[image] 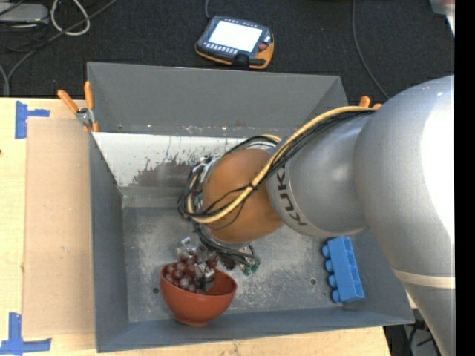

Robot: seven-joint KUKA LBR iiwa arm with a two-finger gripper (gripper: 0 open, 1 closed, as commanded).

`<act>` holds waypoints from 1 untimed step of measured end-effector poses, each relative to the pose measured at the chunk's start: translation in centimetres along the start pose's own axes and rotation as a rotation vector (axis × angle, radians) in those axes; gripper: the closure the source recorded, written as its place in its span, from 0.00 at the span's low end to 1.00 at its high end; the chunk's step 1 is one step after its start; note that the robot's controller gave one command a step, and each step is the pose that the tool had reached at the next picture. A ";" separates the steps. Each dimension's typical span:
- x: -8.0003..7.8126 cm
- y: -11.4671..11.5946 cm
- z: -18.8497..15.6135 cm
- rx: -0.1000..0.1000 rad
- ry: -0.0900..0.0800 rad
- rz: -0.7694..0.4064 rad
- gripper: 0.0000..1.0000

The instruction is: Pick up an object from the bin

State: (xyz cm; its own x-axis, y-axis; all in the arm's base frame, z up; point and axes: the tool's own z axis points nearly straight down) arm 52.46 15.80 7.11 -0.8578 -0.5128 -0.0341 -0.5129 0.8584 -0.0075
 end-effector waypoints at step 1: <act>0.1 0.0 -2.8 -0.001 0.006 0.001 1.00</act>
Offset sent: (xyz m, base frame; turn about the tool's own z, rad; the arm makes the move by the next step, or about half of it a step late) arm -0.0020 -0.0011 0.1273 0.0004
